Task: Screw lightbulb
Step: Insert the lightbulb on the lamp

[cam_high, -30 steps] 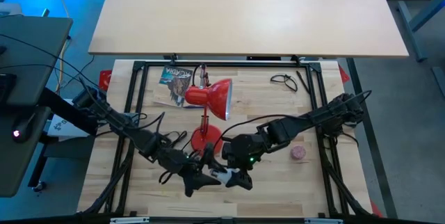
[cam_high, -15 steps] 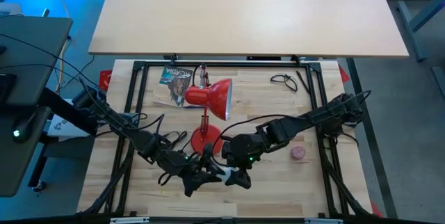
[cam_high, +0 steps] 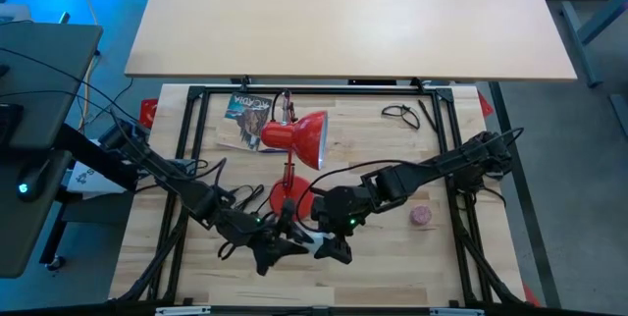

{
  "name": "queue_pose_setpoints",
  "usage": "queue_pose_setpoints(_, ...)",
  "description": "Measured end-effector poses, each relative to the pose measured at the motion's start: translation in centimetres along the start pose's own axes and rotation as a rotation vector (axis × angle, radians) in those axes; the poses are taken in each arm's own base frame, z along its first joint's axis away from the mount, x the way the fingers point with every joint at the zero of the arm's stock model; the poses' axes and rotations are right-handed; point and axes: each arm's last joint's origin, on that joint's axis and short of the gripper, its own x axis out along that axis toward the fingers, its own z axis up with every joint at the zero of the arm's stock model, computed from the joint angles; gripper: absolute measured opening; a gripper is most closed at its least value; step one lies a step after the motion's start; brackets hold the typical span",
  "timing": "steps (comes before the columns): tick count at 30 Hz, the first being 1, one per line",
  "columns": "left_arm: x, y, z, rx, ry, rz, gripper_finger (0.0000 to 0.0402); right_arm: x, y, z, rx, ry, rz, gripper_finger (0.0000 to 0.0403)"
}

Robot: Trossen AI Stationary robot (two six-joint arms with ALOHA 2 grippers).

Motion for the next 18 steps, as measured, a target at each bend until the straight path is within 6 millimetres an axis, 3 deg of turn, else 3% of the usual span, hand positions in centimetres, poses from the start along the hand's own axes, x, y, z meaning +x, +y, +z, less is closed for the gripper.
queue_pose_setpoints(10, -0.3, -0.2, -0.6, 0.07, 0.06, -0.03, 0.0176, 0.0, 0.5, 0.1, -0.017, -0.005, 0.052, 0.026)
queue_pose_setpoints(18, -0.3, -0.2, -0.6, 0.111, 0.055, -0.03, 0.0192, -0.2, 1.0, 0.0, -0.025, 0.004, 0.084, 0.026)
